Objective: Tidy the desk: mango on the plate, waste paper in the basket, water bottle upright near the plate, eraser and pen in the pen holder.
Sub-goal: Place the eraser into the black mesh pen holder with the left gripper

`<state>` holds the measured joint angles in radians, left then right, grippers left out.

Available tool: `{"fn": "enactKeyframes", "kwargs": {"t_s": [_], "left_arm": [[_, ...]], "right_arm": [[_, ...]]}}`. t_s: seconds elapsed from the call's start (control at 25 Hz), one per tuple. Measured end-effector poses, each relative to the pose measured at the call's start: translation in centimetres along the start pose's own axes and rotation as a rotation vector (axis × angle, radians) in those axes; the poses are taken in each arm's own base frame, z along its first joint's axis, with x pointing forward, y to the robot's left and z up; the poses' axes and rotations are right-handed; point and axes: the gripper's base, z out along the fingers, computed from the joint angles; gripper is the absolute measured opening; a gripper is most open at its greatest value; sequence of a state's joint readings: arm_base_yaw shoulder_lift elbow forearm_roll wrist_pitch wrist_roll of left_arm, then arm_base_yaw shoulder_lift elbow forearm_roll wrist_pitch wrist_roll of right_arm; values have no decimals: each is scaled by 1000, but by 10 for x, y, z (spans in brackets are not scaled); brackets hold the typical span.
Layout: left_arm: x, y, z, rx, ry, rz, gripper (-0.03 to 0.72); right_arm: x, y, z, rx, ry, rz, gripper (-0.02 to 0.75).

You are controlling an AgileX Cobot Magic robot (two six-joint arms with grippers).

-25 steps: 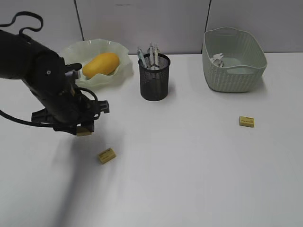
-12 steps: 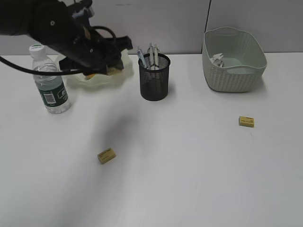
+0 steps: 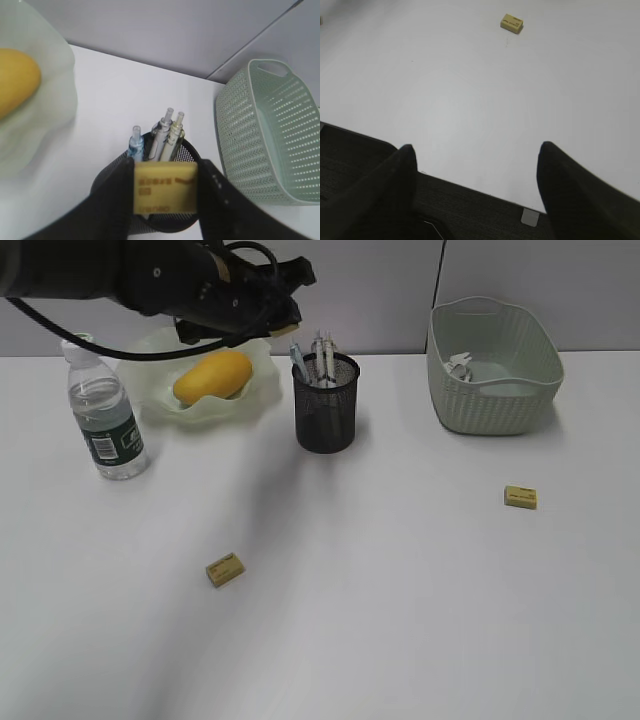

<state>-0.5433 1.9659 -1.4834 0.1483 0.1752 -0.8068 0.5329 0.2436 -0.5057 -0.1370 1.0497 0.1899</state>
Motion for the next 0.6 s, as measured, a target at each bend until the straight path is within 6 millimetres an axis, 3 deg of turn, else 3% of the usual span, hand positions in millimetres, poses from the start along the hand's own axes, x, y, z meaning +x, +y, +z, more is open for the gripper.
{"fn": "enactKeyframes", "kwargs": {"t_s": [0.36,0.6], "left_arm": [[1,-17,31,48,-17,1,294],[11,-14,55,38,3,7,293]], "right_arm": [[0,0,0,0,0,0,585],[0,0,0,0,-1,0,585]]}}
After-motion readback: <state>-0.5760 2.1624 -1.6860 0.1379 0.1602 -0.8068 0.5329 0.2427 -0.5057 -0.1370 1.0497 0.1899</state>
